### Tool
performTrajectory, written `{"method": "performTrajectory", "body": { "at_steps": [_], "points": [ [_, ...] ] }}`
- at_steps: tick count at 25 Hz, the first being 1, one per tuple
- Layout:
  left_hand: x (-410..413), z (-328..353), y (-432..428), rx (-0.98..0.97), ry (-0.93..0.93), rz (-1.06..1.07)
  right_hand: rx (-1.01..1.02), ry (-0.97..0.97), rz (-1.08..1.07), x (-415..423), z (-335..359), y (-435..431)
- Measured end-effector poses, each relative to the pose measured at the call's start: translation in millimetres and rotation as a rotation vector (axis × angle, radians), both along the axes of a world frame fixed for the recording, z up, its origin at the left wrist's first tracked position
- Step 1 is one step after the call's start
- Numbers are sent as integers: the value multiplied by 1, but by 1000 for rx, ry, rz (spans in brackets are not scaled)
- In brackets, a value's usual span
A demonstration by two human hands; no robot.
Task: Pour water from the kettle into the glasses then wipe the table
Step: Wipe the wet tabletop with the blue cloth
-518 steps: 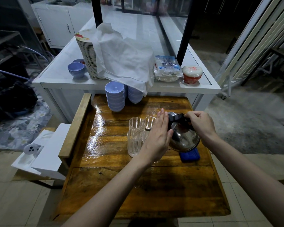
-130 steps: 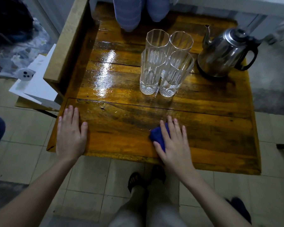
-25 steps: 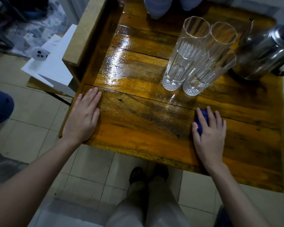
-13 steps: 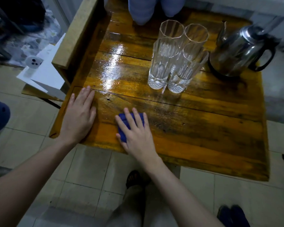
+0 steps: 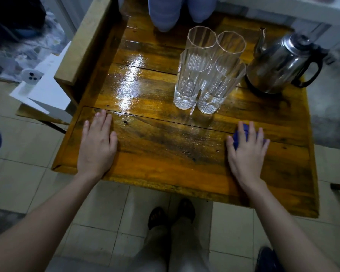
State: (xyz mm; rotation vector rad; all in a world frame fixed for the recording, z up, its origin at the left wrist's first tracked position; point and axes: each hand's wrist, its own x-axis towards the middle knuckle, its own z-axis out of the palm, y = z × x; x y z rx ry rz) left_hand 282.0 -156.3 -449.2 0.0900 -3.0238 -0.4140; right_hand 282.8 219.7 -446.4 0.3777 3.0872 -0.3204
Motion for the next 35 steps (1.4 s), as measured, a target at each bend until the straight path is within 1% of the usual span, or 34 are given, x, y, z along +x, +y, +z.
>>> {"method": "performTrajectory", "body": {
  "at_steps": [1, 3, 5, 7, 9, 12, 15, 19, 22, 24, 26, 31, 33, 35],
  "points": [
    [0, 0, 0, 5, -3, 0, 5, 0, 48, -8, 0, -25],
    [0, 1, -2, 12, -6, 6, 4, -5, 219, -12, -1, -85],
    [0, 0, -2, 14, -9, 12, 12, 7, 417, 1, -3, -145],
    [0, -1, -1, 13, -9, 13, 26, 6, 542, 21, -6, -185],
    [-1, -1, -1, 15, -8, 11, 14, 7, 571, 35, -8, -192],
    [0, 1, -2, 23, -18, 15, 2, -6, 614, 52, -9, -156],
    [-1, 2, -2, 35, -17, 16, 32, -28, 550, 67, -7, -88],
    [-1, 2, -2, 40, -17, 12, 1, -53, 190, 54, 0, 6],
    [-1, 1, -3, 37, -19, 12, -15, 1, -7, 35, 1, 8],
    [0, 1, -3, 30, -18, 13, -26, 12, -26, 24, 2, -25],
    [-1, 1, -2, 36, -17, 11, -23, -4, 85, 18, 5, -68],
    [0, 1, -4, 33, -17, 10, -35, -46, 631, 36, 6, -180],
    [-1, 4, -8, 77, -35, -27, -35, -57, 716, 44, 2, -187],
    [-1, 7, -24, 97, -56, -92, 4, -31, 741, 44, -1, -169]
  ]
}}
